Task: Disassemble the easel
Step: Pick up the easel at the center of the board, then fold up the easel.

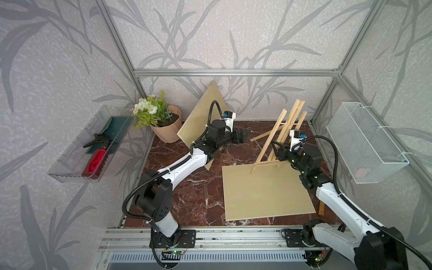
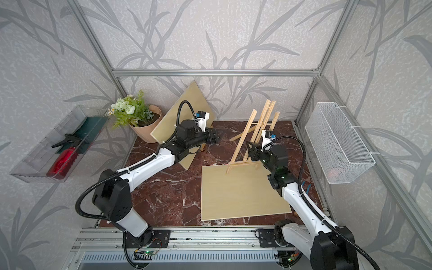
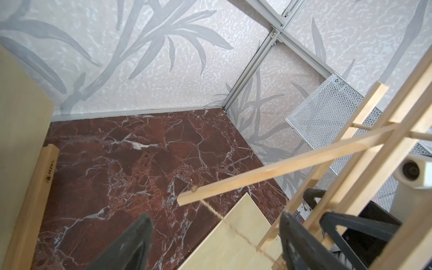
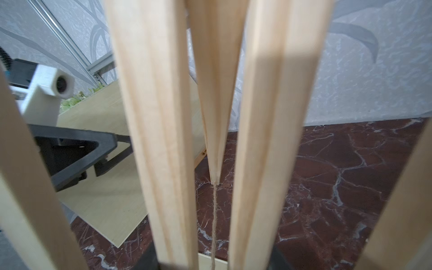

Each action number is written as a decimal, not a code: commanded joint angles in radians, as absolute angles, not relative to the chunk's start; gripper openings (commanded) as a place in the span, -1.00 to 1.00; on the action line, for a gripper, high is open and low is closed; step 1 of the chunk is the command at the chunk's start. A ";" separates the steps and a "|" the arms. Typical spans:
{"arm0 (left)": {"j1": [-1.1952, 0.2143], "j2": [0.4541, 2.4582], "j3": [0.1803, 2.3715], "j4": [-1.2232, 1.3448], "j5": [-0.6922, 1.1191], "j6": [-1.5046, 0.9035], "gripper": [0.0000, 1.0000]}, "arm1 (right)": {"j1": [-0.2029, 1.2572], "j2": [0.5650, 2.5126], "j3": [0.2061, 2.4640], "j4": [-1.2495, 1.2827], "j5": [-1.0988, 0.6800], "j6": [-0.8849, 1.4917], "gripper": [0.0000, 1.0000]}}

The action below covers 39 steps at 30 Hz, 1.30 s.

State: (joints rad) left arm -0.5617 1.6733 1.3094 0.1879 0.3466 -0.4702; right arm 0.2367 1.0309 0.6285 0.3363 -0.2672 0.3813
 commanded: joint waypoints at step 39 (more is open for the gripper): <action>-0.743 1.967 1.670 -0.098 0.685 -0.394 -0.69 | 0.194 0.733 0.395 0.617 -0.271 0.499 -0.12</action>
